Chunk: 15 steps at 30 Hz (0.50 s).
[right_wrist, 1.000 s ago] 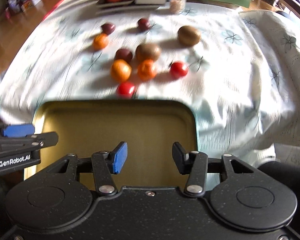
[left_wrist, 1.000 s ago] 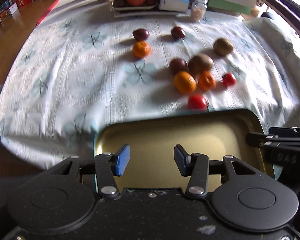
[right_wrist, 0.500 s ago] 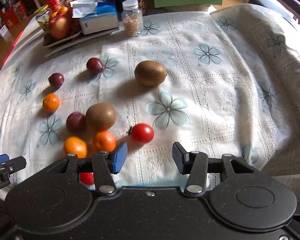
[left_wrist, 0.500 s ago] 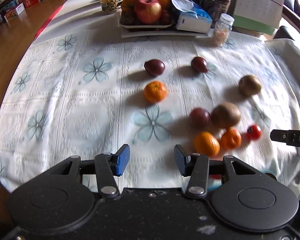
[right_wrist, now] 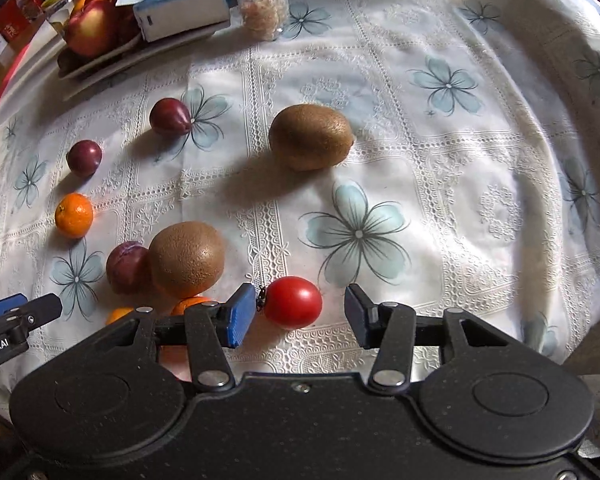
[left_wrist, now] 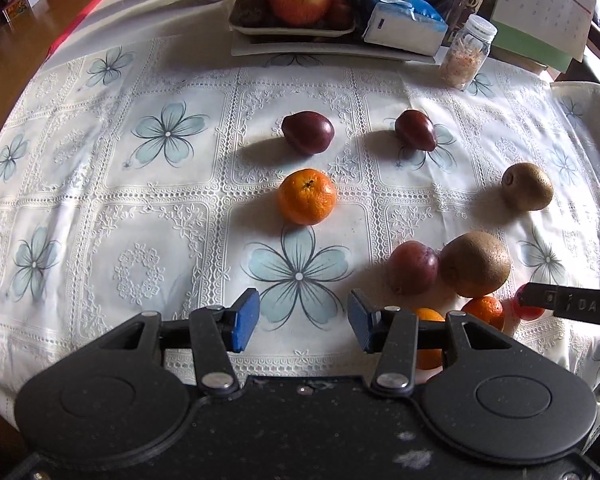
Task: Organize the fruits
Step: 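Close the left tool on a mandarin while the right tool grasps a red cherry tomato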
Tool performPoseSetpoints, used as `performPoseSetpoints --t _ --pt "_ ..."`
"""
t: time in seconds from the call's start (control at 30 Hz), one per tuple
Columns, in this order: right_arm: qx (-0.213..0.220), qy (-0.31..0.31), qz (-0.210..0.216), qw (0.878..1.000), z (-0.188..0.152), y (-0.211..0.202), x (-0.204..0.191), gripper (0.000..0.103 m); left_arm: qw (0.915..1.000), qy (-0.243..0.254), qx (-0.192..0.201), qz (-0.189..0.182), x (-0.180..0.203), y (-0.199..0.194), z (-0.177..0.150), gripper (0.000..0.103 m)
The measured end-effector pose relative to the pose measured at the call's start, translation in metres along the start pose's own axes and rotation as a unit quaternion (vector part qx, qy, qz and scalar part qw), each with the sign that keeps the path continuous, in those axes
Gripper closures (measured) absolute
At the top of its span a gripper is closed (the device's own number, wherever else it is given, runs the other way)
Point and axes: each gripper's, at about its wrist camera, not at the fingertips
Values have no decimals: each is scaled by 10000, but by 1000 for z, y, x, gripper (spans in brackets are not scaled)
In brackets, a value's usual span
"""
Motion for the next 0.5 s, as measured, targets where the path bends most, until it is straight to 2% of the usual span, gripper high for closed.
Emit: performPoseSetpoints --t 0.3,0.5 --pt "-177 284 194 9993 4 17 -1 47 9991 -375 8 -218 -9 -1 11 53" --pt "-75 476 266 9985 1 23 0 47 9991 -405 67 -91 -6 1 13 54"
Point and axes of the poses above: each gripper's, at about its wrist camera, not at the fingertips, and y roughly the way its jaws point, x to its right, z to its top, and after that the axes turned 11 degrees about -x, right-handed
